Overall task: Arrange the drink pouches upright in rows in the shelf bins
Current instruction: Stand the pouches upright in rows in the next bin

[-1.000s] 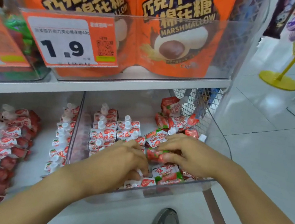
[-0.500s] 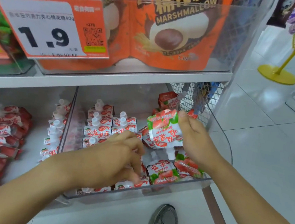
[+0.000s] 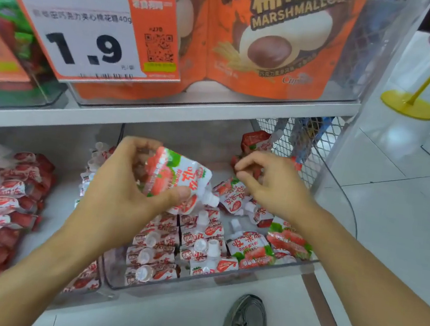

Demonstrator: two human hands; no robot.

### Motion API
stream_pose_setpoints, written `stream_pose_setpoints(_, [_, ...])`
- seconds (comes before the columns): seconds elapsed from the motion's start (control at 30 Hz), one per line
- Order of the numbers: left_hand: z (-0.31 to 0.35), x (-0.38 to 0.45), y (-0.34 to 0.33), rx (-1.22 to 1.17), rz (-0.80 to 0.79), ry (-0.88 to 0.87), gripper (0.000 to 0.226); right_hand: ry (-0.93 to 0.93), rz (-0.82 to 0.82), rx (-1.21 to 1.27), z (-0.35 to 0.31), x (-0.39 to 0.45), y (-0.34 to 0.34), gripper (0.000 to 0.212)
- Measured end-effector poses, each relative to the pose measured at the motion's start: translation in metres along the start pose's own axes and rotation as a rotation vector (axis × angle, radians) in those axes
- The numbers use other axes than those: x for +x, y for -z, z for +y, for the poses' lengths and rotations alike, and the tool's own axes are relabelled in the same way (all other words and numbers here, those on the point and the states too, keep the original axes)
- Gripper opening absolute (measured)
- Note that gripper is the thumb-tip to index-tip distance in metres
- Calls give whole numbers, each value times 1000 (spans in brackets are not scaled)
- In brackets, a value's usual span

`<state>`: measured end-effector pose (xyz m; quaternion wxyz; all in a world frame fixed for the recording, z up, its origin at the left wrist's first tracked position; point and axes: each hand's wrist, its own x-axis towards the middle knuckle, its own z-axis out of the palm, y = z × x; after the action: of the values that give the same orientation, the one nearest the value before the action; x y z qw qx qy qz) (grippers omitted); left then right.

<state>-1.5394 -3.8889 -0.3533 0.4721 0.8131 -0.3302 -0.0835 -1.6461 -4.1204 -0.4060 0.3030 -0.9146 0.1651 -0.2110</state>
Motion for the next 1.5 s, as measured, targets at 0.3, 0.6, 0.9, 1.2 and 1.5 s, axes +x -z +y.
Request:
stream_pose_setpoints(0.3, [4, -16, 13, -71, 62, 14, 49, 10, -433, -884, -32, 25, -37, 32])
stream_pose_setpoints(0.6, [9, -22, 13, -41, -33, 111, 51, -75, -448, -831, -35, 3, -28, 39])
stream_pose_setpoints(0.9, [3, -16, 7, 124, -69, 88, 50, -251, 87, -78, -25, -16, 11, 22])
stream_pose_setpoints(1.2, [14, -19, 3, -44, -247, 118, 18, -149, 355, 260, -68, -24, -7, 9])
stream_pose_setpoints(1.5, [11, -23, -2, -139, -380, 168, 56, 94, 283, 183, -80, -30, 8, 23])
